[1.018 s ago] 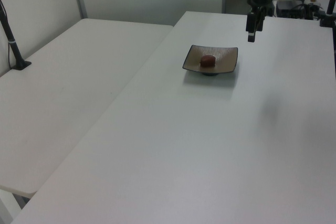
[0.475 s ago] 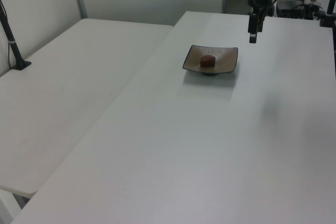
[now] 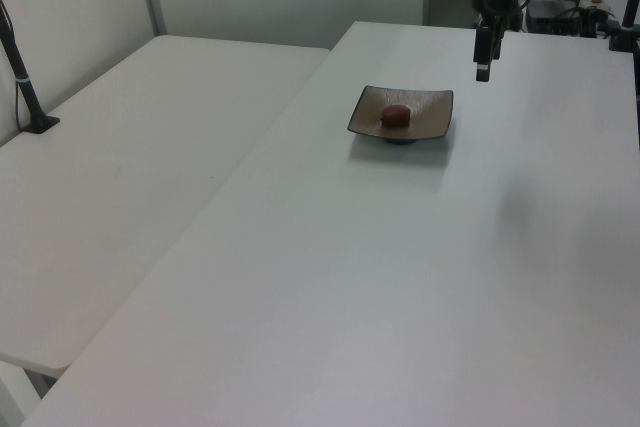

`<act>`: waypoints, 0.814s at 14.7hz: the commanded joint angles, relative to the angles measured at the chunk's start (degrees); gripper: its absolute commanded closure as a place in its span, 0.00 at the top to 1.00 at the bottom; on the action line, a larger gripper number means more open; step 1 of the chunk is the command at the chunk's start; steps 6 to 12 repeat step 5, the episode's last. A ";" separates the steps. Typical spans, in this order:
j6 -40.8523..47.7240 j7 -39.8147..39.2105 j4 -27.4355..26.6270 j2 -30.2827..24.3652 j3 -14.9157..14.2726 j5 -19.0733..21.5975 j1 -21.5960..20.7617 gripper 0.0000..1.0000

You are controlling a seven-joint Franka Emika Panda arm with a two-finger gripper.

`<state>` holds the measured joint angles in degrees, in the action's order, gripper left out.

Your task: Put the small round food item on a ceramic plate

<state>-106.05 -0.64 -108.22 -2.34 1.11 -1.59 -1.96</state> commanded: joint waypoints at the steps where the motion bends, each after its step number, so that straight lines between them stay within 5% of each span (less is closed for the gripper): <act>1: 0.06 0.02 -0.50 -1.00 -0.50 -1.83 -0.67 1.00; 12: 0.23 0.56 0.12 -0.56 -0.59 -2.19 -0.59 1.00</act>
